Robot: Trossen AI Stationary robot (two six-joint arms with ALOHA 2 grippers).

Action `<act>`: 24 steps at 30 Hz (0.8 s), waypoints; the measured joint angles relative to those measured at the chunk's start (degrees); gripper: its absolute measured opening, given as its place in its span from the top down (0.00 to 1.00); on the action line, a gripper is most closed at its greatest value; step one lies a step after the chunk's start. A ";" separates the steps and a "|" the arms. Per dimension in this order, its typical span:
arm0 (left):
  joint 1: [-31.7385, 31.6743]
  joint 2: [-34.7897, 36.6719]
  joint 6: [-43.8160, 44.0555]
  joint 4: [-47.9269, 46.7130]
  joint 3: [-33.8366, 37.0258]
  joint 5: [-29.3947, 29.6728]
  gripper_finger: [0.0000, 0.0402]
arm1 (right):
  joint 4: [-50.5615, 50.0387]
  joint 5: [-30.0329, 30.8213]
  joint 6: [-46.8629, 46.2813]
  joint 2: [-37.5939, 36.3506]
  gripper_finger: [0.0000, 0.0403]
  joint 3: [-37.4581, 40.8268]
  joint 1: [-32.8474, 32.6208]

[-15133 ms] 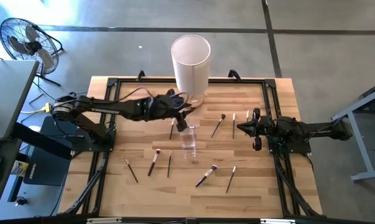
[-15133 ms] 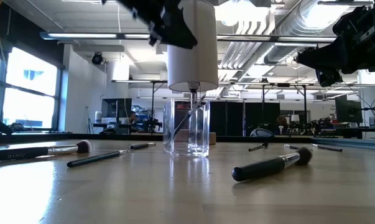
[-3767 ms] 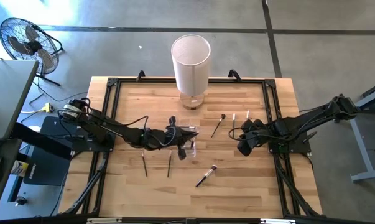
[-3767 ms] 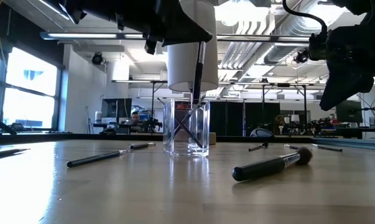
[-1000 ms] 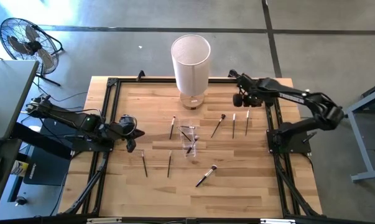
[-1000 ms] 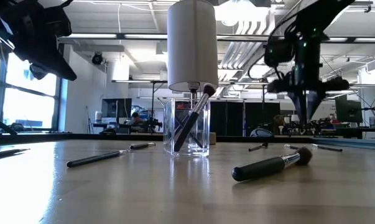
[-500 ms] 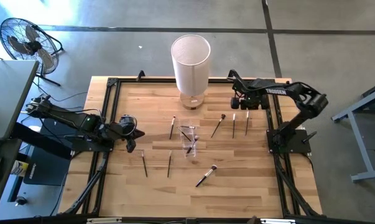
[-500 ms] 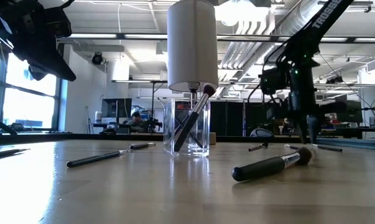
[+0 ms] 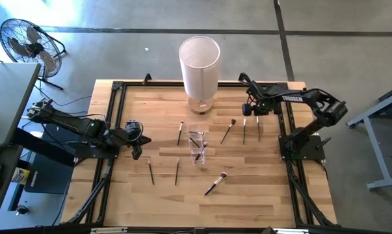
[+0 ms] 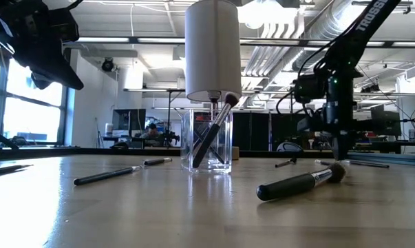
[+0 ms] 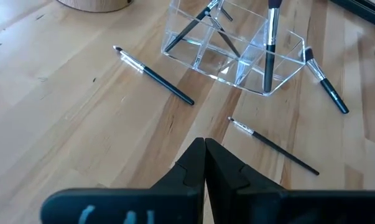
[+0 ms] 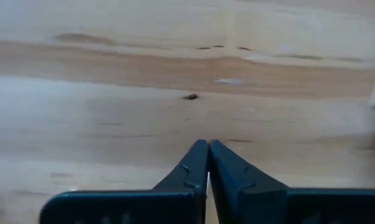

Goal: Put items in baskets/containers
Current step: Put the black eyeshadow brush into the transparent organizer

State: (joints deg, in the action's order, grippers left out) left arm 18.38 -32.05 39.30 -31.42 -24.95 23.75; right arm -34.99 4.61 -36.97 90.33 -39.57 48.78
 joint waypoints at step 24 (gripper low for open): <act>-0.01 -0.02 -0.08 4.87 -0.04 3.05 1.00 | 14.05 1.61 1.57 -31.12 1.00 1.38 -21.05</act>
State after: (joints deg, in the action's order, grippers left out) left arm 18.37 -32.08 39.22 -26.55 -24.99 26.79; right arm -20.94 6.22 -35.40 59.21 -38.20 27.72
